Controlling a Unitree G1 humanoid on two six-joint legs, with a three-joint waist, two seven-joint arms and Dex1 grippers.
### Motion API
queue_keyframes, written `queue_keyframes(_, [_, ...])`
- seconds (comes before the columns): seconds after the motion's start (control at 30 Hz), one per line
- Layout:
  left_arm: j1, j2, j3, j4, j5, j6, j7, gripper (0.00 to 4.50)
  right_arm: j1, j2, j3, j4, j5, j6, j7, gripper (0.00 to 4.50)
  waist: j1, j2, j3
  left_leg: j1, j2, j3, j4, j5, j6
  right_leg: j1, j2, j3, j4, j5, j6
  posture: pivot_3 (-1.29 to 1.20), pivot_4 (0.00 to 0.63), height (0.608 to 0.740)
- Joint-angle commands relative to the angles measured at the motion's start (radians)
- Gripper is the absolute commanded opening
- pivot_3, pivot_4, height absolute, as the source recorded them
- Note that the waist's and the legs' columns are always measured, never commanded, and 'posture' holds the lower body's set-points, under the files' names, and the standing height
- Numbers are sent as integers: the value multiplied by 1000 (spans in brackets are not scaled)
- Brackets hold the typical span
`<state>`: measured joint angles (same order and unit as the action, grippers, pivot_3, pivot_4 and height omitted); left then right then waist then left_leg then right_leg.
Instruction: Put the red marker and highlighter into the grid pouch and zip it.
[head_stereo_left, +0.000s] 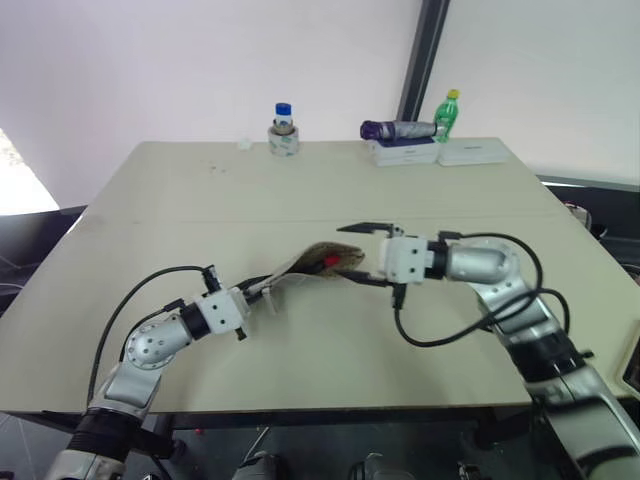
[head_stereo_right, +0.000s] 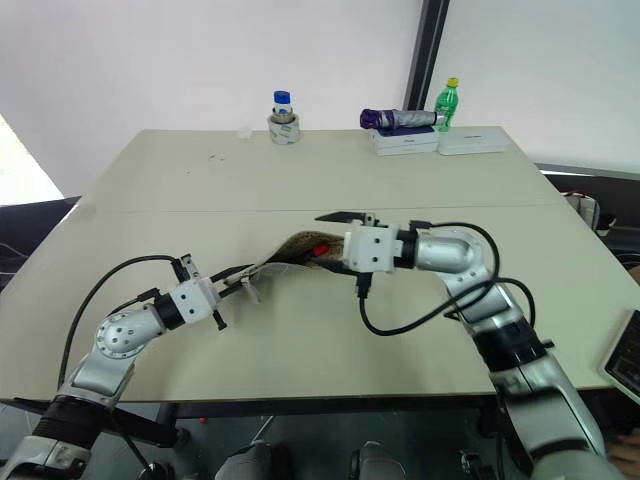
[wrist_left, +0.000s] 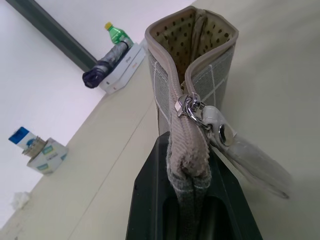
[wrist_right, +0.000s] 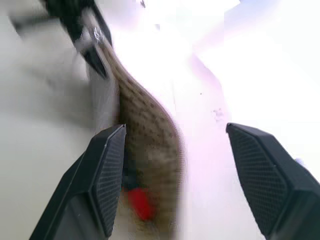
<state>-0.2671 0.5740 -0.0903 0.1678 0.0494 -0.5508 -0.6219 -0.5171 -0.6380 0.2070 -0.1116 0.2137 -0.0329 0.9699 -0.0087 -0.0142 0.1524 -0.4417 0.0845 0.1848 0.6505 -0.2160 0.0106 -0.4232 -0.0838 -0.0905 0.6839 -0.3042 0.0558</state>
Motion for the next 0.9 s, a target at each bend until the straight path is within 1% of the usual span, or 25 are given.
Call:
queue_keyframes(0.03, [-27, 3, -22, 2, 70, -26, 21, 0, 116, -26, 4, -182, 144, 291, 7, 3314, -2, 0, 0, 0, 0, 0, 0, -1, 2, 0, -1, 0, 0, 0, 0, 0, 150, 738])
queue_keyframes(0.07, [-36, 1, -27, 7, 86, -29, 28, 0, 151, -13, 20, -200, 141, 360, -25, 3314, -4, 0, 0, 0, 0, 0, 0, -4, 7, 0, -3, -1, 0, 0, 0, 0, 150, 738])
queue_keyframes(0.1, [-45, 0, -30, 13, 96, -33, 32, 0, 178, 2, 40, -205, 105, 379, -58, 3314, -7, 0, 0, 0, 0, 0, 1, -4, 7, 0, -3, -1, 0, 0, 0, 0, 150, 738])
queue_keyframes(0.17, [-59, 7, -42, 20, 121, -46, 31, 0, 220, 73, 63, -195, 70, 398, -140, 3314, -10, 0, 0, 1, 0, 0, 1, -4, 7, 0, -3, -1, 0, 1, -1, 0, 150, 738])
queue_keyframes(0.23, [-65, 11, -50, 21, 124, -51, 25, 0, 242, 147, 71, -202, 91, 448, -191, 3314, -10, 0, 0, 1, 1, 0, 1, -4, 6, -1, -2, -1, 1, 1, -2, 0, 150, 738])
queue_keyframes(0.33, [-73, 22, -61, 23, 144, -66, 22, 0, 236, 237, 88, -187, 96, 496, -232, 3314, -7, 0, 0, 0, 0, 0, 1, -4, 6, -1, 0, -1, 1, 1, -2, 0, 150, 738])
queue_keyframes(0.47, [-82, 33, -65, 19, 155, -75, 19, 0, 187, 372, 87, -93, 107, 542, -295, 3314, -5, 0, 0, 0, 0, 1, 1, -4, 7, -1, 0, -1, 1, 1, -1, 0, 150, 738])
queue_keyframes(0.57, [-87, 35, -66, 14, 155, -69, 16, 0, 147, 445, 83, -29, 126, 569, -299, 3314, -5, 0, 0, 0, 0, 1, 1, -4, 7, -1, 1, -1, 1, 1, -1, 0, 150, 738])
queue_keyframes(0.67, [-87, 32, -70, 10, 156, -65, 18, 0, 117, 484, 99, 10, 127, 569, -277, 3314, -5, 0, 0, -1, 0, 1, 1, -4, 7, -1, 1, -1, 1, 1, -1, 0, 150, 738])
queue_keyframes(0.87, [-84, 24, -75, -2, 152, -53, 26, 0, 64, 522, 92, 91, 117, 533, -265, 3314, -8, 0, 0, -1, 0, 1, 1, -4, 7, -1, 1, -1, 1, 1, -1, 0, 150, 738])
queue_keyframes(0.9, [-83, 25, -76, -4, 155, -54, 27, 0, 56, 525, 92, 104, 110, 527, -266, 2790, -8, 0, 0, -1, 0, 1, 1, -4, 7, -1, 1, -1, 1, 1, -1, 0, 150, 738])
